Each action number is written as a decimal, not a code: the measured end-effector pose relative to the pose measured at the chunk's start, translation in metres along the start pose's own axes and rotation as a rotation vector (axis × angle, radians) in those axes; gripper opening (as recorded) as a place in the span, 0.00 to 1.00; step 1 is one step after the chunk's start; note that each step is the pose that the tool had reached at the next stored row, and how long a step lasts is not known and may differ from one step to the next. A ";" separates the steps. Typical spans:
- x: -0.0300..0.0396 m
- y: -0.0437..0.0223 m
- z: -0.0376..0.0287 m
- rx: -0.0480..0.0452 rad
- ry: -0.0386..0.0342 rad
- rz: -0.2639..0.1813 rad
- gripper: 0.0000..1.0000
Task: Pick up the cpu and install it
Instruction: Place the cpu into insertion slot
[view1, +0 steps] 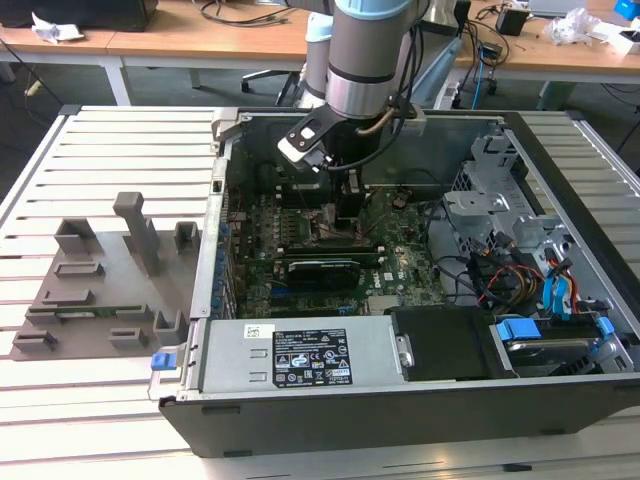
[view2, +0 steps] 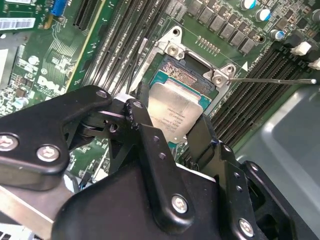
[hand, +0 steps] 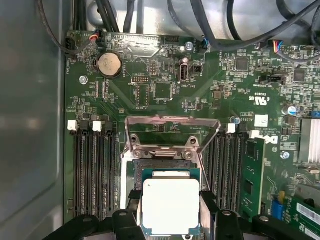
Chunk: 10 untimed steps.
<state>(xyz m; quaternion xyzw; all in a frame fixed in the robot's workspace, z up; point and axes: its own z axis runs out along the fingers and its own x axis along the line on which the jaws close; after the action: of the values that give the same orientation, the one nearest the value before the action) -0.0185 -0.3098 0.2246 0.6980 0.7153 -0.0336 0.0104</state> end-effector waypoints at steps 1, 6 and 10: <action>0.0001 0.0000 0.0026 0.0001 0.0004 0.000 0.55; 0.0006 -0.0011 0.0099 0.0001 0.0008 0.000 0.55; 0.0011 -0.0013 0.0140 0.0000 0.0014 0.000 0.55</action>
<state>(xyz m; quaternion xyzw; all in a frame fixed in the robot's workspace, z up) -0.0203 -0.3096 0.2106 0.6981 0.7152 -0.0332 0.0099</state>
